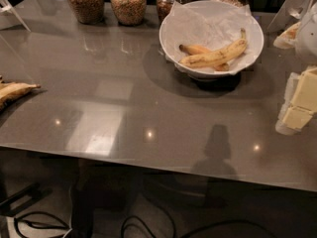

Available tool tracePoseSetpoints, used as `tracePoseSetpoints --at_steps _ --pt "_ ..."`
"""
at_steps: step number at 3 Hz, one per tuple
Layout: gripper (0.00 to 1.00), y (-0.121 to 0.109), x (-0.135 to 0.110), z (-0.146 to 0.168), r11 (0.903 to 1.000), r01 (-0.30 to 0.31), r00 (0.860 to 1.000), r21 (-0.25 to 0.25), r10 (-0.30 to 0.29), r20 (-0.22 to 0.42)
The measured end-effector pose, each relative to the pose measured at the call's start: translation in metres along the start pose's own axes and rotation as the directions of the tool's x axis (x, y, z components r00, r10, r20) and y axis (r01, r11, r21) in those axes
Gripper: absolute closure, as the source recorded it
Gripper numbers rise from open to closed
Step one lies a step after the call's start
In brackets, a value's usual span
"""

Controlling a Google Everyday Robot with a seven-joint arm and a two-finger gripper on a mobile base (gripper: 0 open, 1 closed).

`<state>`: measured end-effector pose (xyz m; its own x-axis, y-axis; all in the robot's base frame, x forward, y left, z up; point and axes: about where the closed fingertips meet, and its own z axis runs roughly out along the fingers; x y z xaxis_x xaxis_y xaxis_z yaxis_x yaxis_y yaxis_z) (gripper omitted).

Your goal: Pick banana from white bowl

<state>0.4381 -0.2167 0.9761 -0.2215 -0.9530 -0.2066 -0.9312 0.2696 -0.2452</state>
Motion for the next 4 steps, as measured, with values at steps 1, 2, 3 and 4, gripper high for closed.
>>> tracePoseSetpoints --at_steps 1,2,3,4 --pt "0.00 0.000 0.000 0.000 1.0000 0.000 1.000 0.000 0.000 0.000" --pt "0.00 -0.022 -0.003 0.005 0.9989 0.017 0.999 0.043 -0.018 0.027" --pt "0.00 -0.064 -0.013 0.018 0.9920 0.055 0.994 0.114 -0.065 0.089" --pt "0.00 -0.110 -0.030 0.033 0.9810 0.092 0.976 0.171 -0.123 0.182"
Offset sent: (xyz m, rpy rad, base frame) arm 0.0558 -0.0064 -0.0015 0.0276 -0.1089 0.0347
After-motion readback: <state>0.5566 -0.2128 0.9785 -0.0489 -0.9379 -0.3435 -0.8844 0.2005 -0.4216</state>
